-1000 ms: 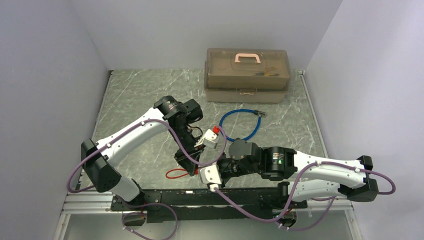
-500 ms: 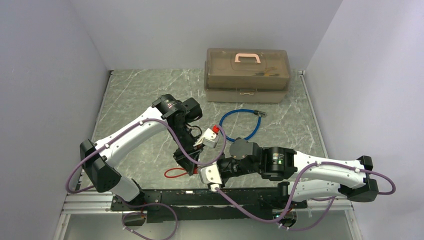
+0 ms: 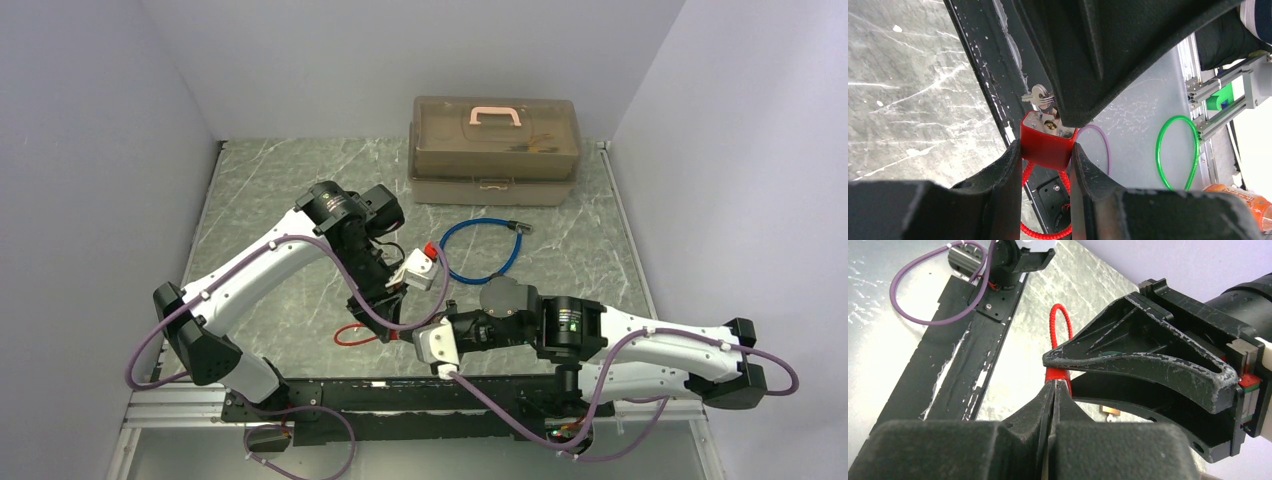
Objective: Unlock with the key
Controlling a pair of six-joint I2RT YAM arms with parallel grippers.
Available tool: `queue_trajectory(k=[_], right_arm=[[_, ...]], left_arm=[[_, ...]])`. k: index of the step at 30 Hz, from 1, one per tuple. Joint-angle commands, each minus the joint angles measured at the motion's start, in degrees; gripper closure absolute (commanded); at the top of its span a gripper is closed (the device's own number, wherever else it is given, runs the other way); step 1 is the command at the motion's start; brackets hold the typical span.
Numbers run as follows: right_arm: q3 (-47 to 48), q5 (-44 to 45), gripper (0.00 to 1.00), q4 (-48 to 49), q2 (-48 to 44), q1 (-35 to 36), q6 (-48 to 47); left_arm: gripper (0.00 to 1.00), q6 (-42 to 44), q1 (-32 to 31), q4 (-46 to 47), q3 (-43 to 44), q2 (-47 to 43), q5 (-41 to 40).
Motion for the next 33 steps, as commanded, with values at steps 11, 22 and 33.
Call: queue_trajectory(k=[11,22,33], right_arm=[[3.22,-4.63,0.71,-1.04,0.65,-1.24,-0.31],[8.67,-4.23,0.47,-6.04,-0.27,-1.57,-0.69],[13.12,-9.05,0.33,-14.64,2.23,-1.76,-0.76]], left_arm=[[1.0,2.74,0.32,0.93,1.5,-3.08,10.51],[1.0,3.34,0.87,1.05,-0.95,-4.51,10.37],[1.0,2.96,1.2,1.06,-0.28,-4.28,10.33]])
